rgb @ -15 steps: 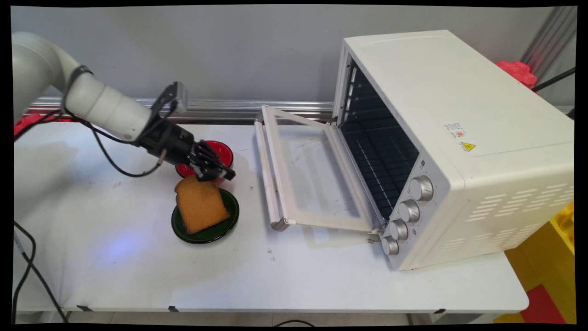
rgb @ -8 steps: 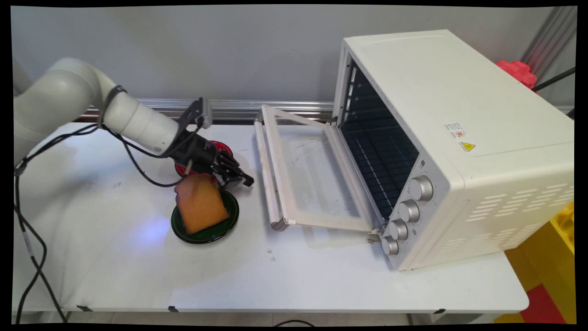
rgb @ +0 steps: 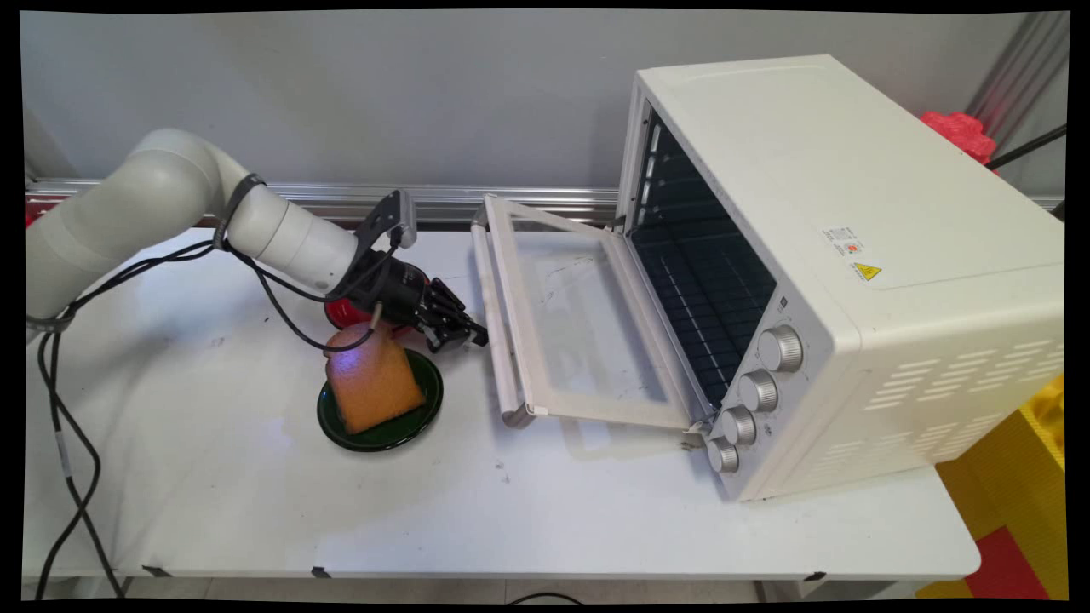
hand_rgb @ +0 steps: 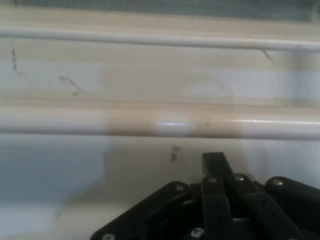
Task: Close the oven
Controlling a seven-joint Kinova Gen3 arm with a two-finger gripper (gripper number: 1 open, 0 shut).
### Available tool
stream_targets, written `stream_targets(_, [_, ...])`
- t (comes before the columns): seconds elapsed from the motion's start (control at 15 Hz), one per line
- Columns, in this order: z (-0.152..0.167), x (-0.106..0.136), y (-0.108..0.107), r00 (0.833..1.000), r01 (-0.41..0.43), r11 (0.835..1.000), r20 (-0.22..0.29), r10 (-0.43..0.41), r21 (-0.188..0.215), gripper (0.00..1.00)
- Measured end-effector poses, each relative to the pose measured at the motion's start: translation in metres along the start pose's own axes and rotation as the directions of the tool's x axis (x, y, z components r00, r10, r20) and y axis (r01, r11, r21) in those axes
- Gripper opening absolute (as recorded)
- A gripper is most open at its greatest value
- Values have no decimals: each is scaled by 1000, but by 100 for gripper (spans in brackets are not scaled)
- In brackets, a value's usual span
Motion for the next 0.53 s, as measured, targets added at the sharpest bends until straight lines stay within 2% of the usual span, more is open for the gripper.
stream_targets(0.53, [11,3,0,999,-2,1000,-36,1,-10,0])
